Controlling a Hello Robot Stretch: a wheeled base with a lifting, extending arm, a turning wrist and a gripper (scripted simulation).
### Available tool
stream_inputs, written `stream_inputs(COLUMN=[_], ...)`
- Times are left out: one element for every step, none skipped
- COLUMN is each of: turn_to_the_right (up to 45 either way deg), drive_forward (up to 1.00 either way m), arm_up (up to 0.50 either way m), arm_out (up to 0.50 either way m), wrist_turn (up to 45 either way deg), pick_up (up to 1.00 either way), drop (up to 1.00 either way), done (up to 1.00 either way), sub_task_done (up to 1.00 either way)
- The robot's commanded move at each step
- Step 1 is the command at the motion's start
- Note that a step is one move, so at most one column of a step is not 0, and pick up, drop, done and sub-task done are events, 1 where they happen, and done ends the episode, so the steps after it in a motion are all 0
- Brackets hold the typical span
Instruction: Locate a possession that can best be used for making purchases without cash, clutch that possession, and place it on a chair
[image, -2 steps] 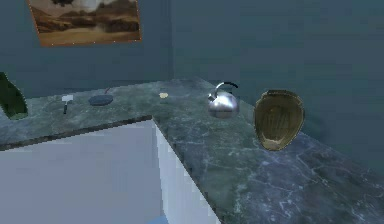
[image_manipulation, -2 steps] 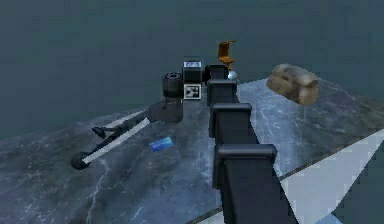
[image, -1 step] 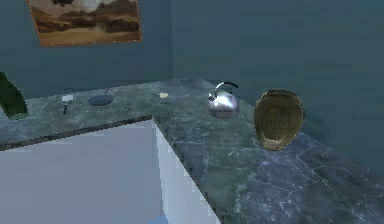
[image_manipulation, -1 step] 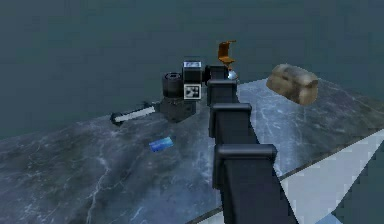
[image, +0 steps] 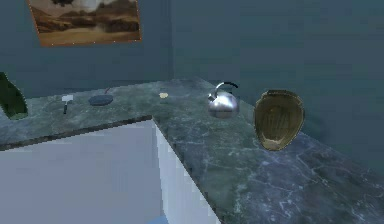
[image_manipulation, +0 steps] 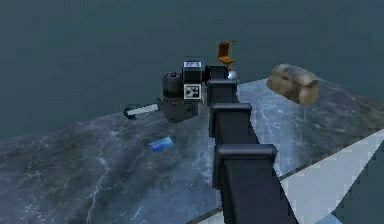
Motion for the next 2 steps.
stream_inputs(turn_to_the_right=[0.0,0.0], drive_forward=[0.00,0.00], arm_up=[-0.16,0.00], arm_out=[0.00,0.00], wrist_turn=[0.0,0.0], pick_up=[0.00,1.00], drop=[0.00,0.00], done=[0.00,0.00], sub_task_done=[0.00,0.00])
